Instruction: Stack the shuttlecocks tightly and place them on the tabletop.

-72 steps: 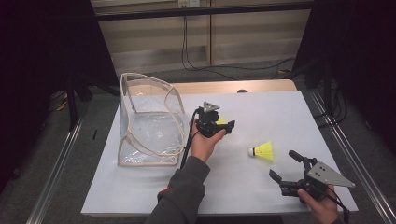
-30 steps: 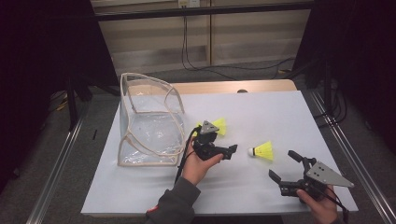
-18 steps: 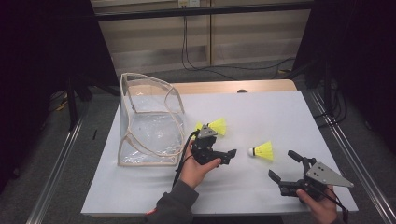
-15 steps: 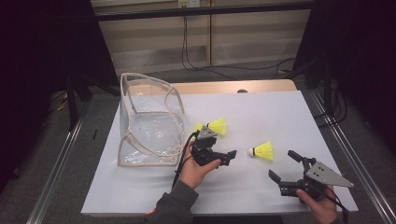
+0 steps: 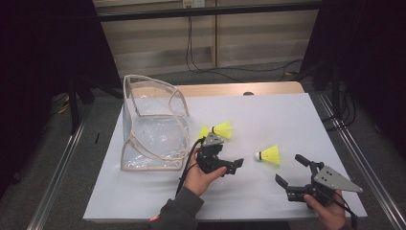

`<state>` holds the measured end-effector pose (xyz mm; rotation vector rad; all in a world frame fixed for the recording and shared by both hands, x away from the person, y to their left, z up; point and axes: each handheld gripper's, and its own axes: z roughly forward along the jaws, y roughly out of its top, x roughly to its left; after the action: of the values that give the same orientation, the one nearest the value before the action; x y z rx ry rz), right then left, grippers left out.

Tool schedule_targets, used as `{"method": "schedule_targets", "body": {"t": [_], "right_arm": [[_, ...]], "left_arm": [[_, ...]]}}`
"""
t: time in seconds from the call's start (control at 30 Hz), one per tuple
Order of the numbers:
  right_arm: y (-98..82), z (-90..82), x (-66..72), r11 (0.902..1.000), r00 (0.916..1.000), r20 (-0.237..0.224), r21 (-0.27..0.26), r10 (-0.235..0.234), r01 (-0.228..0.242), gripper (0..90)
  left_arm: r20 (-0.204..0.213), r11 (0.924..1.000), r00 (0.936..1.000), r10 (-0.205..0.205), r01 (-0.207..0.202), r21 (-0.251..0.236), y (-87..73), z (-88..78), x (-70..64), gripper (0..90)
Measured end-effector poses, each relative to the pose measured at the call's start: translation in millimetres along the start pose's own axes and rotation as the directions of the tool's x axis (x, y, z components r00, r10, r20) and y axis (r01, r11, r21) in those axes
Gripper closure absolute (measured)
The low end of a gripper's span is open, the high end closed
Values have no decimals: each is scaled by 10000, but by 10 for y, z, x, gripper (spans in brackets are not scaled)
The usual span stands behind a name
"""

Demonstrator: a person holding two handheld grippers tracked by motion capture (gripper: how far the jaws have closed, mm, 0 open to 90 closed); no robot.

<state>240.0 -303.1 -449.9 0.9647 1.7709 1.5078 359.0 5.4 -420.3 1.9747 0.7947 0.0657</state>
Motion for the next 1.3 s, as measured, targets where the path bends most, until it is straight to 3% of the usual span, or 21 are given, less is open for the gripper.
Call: {"method": "schedule_targets", "body": {"t": [0.67,1.3], "right_arm": [[3,0,4,10000,10000,-22,-3,14,-14,28],[3,5,8,10000,10000,-35,17,-39,39,29]], "left_arm": [[479,9997,9986,233,-229,-81,-106,-117,-75,53],[715,9980,9960,533,-508,-373,-271,-335,-35,41]]}}
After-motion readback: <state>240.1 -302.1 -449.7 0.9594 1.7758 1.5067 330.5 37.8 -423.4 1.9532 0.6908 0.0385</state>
